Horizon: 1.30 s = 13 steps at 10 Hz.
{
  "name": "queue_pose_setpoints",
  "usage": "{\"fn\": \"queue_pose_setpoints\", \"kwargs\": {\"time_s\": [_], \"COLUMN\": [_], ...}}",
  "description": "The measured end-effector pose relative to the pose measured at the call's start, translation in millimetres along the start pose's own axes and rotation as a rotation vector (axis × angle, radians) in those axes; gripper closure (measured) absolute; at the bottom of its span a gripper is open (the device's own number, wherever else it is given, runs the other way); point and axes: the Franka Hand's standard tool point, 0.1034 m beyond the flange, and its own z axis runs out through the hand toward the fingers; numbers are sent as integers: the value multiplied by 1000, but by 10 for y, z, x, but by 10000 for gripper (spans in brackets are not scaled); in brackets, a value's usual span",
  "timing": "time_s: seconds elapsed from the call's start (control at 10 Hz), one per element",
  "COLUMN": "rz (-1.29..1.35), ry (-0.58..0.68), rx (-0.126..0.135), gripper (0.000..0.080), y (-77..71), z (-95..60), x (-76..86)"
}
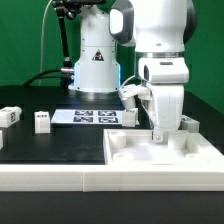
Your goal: Assemble one leg
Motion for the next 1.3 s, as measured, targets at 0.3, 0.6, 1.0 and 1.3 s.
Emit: {"fn": "queue_pose_setpoints", "kwargs": {"time_s": [0.3,0.6,1.0,1.3], "rz": [1,1,34,155], "ry": [0,0,-15,-28], "rx": [0,0,-4,-56], "gripper": [338,169,150,150], "y": [0,0,30,46], "z": [0,1,-199,-660], "x": [-5,-6,22,176]}}
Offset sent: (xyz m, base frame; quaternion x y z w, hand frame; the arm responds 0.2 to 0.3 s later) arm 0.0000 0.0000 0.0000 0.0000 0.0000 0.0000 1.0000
